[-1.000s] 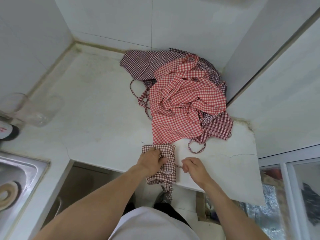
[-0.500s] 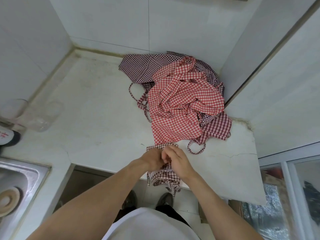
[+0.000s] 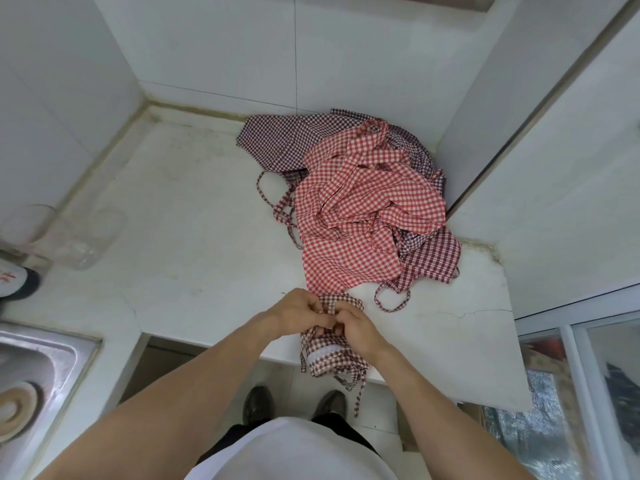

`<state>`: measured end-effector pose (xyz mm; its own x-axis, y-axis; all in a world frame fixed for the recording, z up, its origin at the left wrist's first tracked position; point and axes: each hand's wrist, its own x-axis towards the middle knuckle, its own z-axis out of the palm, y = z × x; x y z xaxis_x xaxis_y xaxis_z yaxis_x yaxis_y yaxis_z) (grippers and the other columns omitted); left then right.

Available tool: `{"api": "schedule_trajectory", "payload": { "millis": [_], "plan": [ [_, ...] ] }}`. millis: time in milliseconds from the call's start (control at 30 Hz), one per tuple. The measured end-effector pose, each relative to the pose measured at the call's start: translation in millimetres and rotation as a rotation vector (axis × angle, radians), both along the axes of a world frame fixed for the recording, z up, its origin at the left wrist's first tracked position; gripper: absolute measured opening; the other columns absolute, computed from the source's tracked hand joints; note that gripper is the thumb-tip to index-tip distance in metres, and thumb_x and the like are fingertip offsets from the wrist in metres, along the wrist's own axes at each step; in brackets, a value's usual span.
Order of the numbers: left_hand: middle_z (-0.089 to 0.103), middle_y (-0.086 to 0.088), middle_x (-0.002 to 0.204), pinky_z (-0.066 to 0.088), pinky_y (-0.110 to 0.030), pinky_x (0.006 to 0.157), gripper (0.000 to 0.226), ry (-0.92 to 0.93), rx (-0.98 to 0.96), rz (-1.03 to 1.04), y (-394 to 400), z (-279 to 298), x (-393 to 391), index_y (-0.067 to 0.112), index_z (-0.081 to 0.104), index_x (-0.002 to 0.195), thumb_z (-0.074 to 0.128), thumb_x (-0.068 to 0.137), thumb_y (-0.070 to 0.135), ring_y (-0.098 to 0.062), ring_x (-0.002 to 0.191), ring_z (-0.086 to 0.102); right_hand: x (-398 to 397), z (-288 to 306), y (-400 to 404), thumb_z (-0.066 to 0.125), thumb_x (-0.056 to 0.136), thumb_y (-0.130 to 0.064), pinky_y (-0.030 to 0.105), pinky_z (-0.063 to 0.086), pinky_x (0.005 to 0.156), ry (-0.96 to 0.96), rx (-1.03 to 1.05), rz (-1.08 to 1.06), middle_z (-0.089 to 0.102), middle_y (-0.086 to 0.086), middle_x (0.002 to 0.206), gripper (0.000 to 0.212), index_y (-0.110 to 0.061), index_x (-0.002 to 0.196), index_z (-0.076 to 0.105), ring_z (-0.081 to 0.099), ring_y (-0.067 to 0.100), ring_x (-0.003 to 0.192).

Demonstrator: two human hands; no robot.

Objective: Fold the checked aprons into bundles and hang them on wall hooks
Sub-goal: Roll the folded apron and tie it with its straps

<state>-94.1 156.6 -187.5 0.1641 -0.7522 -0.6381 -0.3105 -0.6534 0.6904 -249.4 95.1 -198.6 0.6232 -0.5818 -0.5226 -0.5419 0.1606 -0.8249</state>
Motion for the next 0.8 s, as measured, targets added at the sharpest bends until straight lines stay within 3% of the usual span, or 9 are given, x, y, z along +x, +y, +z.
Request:
{"api": "schedule_trajectory", "payload": {
  "millis": [67, 100, 200, 300, 433, 500, 567, 667, 800],
  "plan": [
    [0.070, 0.000, 0.077, 0.047, -0.021, 0.070, 0.033, 0.063, 0.000, 0.029, 3, 1, 0, 0.011, 0.067, 0.075, 0.075, 0.084, 0.041, -0.009, 0.080, 0.064, -2, 0, -2, 0.052, 0.068, -0.010, 0.035, 0.045, 0.079, -0.005, 0.079, 0.020, 0.064, -0.006, 0.082, 0.023, -0.030, 0.074, 0.061, 0.058, 0.013, 0.083],
    [0.073, -0.001, 0.084, 0.050, -0.023, 0.075, 0.038, 0.095, 0.007, 0.064, 3, 2, 1, 0.008, 0.071, 0.081, 0.072, 0.086, 0.046, -0.011, 0.085, 0.066, -3, -1, -3, 0.055, 0.063, -0.009, 0.038, 0.049, 0.083, 0.016, 0.070, 0.074, 0.068, -0.004, 0.091, 0.031, -0.028, 0.086, 0.065, 0.061, 0.016, 0.089],
    [0.076, -0.004, 0.094, 0.054, -0.028, 0.087, 0.041, 0.213, 0.035, 0.156, 5, 3, 5, 0.010, 0.079, 0.091, 0.060, 0.094, 0.047, -0.020, 0.096, 0.068, -3, -5, -2, 0.076, 0.075, -0.012, 0.025, 0.051, 0.090, 0.064, -0.012, 0.215, 0.069, -0.006, 0.112, 0.049, -0.023, 0.121, 0.062, 0.064, 0.009, 0.104],
    [0.077, -0.004, 0.095, 0.055, -0.031, 0.091, 0.021, 0.257, 0.017, 0.114, 6, 3, 8, 0.010, 0.080, 0.095, 0.068, 0.091, 0.027, -0.020, 0.095, 0.068, -2, -8, 3, 0.084, 0.076, -0.027, 0.018, 0.048, 0.089, 0.044, -0.091, 0.217, 0.069, -0.010, 0.114, 0.052, -0.022, 0.123, 0.063, 0.063, 0.005, 0.104],
    [0.075, 0.004, 0.103, 0.056, -0.026, 0.089, 0.015, 0.083, -0.141, -0.114, 8, 4, 9, 0.017, 0.077, 0.103, 0.072, 0.089, 0.012, -0.011, 0.098, 0.069, 1, -9, 7, 0.060, 0.097, -0.024, 0.027, 0.050, 0.093, 0.040, -0.124, 0.176, 0.071, -0.004, 0.114, 0.025, -0.023, 0.121, 0.067, 0.064, 0.011, 0.104],
    [0.074, -0.003, 0.099, 0.060, -0.032, 0.079, 0.018, 0.083, -0.158, -0.076, 7, 3, 9, 0.014, 0.069, 0.104, 0.074, 0.087, 0.013, -0.019, 0.090, 0.071, 1, -11, 8, 0.049, 0.102, -0.019, 0.030, 0.048, 0.098, 0.044, -0.137, 0.178, 0.069, -0.002, 0.120, 0.028, -0.022, 0.125, 0.065, 0.063, 0.014, 0.108],
    [0.073, -0.005, 0.095, 0.058, -0.027, 0.068, 0.029, 0.031, -0.143, -0.058, 5, 3, 6, 0.016, 0.059, 0.109, 0.077, 0.086, 0.018, -0.018, 0.080, 0.070, 1, -14, 9, 0.042, 0.102, -0.011, 0.032, 0.047, 0.099, 0.061, -0.142, 0.179, 0.067, 0.001, 0.123, 0.033, -0.018, 0.126, 0.064, 0.061, 0.017, 0.111],
    [0.072, -0.004, 0.098, 0.048, -0.020, 0.069, 0.033, -0.269, -0.176, -0.159, 1, 1, -4, 0.016, 0.060, 0.116, 0.074, 0.087, 0.024, -0.011, 0.076, 0.062, 3, -15, 8, 0.037, 0.101, -0.002, 0.026, 0.042, 0.098, 0.105, -0.154, 0.190, 0.061, 0.004, 0.129, 0.039, -0.014, 0.132, 0.058, 0.056, 0.019, 0.116],
    [0.058, -0.004, 0.099, 0.045, -0.030, 0.074, 0.029, -0.577, -0.245, -0.323, -1, -3, -3, 0.013, 0.073, 0.097, 0.070, 0.087, 0.041, -0.019, 0.088, 0.055, 3, -21, 9, 0.038, 0.100, -0.001, 0.032, 0.043, 0.104, 0.092, -0.153, 0.178, 0.064, 0.003, 0.127, 0.040, -0.019, 0.124, 0.063, 0.058, 0.018, 0.115]
  ]
}}
